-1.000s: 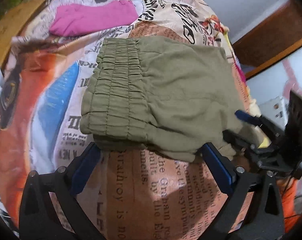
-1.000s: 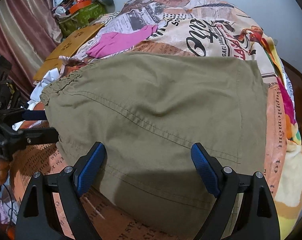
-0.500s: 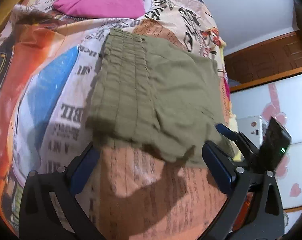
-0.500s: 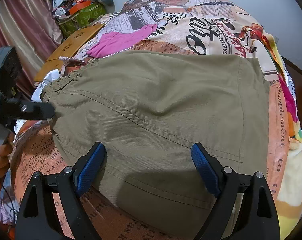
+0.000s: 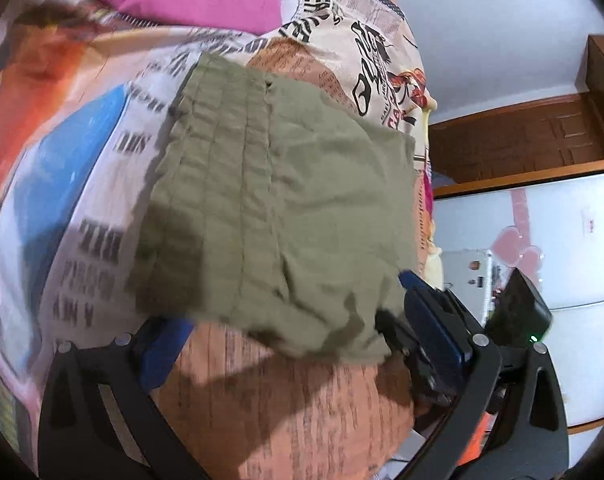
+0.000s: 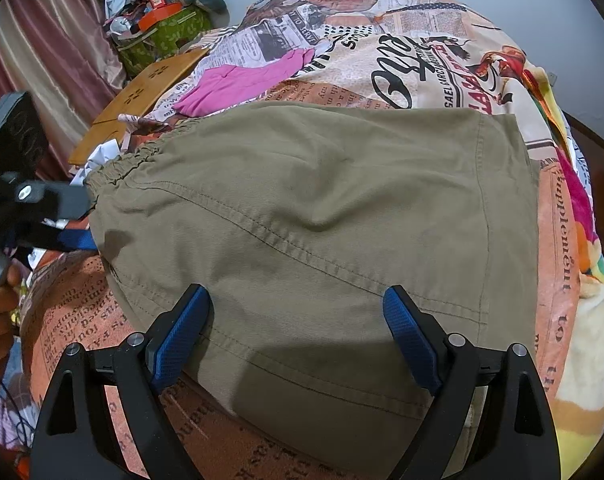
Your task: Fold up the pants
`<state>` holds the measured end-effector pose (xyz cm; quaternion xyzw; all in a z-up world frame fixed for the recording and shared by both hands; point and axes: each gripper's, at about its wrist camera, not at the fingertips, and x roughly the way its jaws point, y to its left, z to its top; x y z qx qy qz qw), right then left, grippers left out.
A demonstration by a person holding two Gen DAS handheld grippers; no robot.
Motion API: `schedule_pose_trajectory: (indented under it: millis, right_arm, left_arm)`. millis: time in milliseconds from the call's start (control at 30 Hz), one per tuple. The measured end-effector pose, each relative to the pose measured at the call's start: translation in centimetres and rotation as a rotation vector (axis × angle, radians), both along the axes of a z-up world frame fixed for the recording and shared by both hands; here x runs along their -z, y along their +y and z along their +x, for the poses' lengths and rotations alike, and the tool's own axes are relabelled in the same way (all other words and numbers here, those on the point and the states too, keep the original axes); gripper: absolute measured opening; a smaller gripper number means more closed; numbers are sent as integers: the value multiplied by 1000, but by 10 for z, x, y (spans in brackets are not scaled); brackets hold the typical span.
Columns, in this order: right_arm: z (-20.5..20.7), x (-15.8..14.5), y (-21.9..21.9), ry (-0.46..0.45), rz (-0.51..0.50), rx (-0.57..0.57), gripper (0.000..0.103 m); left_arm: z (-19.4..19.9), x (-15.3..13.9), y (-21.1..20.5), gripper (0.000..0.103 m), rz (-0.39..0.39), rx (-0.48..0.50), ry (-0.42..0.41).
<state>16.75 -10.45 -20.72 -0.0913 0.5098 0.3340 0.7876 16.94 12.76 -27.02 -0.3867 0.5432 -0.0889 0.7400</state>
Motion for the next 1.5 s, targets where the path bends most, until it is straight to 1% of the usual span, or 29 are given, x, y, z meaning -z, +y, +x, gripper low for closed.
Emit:
schedule_pose_trajectory:
  millis: [33,67,100,133,167,200,300,400,567,733,867,967,1067,1133,1233,1400,1500]
  right_arm:
    - [1,0,0,2,0,0,88]
    - [1,0,0,3,1,0,88]
    - [1,0,0,3,2,0,88]
    - [1,0,0,3,4,0,88]
    - [1,1,-1,4,5,0,88]
    - [1,1,-1,4,5,0,88]
    - [1,1,-1,3,5,0,88]
    - [0,0,-1,2,6,0,88]
    - [-4,-8,-5,-4,11,-8,88]
    - [-9,-11,-20,-8,16,16,88]
    - [-14,-11,-32,-16,-1,40,88]
    - [-15,-10,-42,-9,-1,58,88]
    - [-16,-7,-48,6,4,77,88]
    - [-15,-3,-49,26,14,86,88]
    - [-16,-1,-50,33,33,93,88]
    - [-17,0,-52,33,52,96,88]
    - [-18,1,-52,32,59,97,88]
  left_arm:
    - [2,0,-1,102,24,-3,-6]
    - [5,-2,-2,91,75,-15,-14]
    - [6,-5,-5,71,164,-30,-10]
    - [8,-6,-9,65,237,-27,-7]
    - [9,-8,-12,55,301,-26,-16]
    - [9,-8,-14,50,323,-31,-27]
    - [6,-16,-23,42,418,-26,-88]
    - [2,-25,-30,38,518,-11,-135]
    - [-16,-41,-26,37,681,-27,-181]
    - [-37,-55,-8,37,855,-74,-189]
    - [-44,-69,-4,35,978,-106,-220]
    - [-44,-81,-13,34,1013,-96,-262]
    - [-41,-98,-33,31,1051,-74,-331]
    - [-37,-110,-47,30,1059,-53,-382]
    - [-30,-126,-68,26,1034,-4,-449]
    - [-17,-140,-106,23,995,101,-533]
    - [-6,-143,-126,22,935,168,-551]
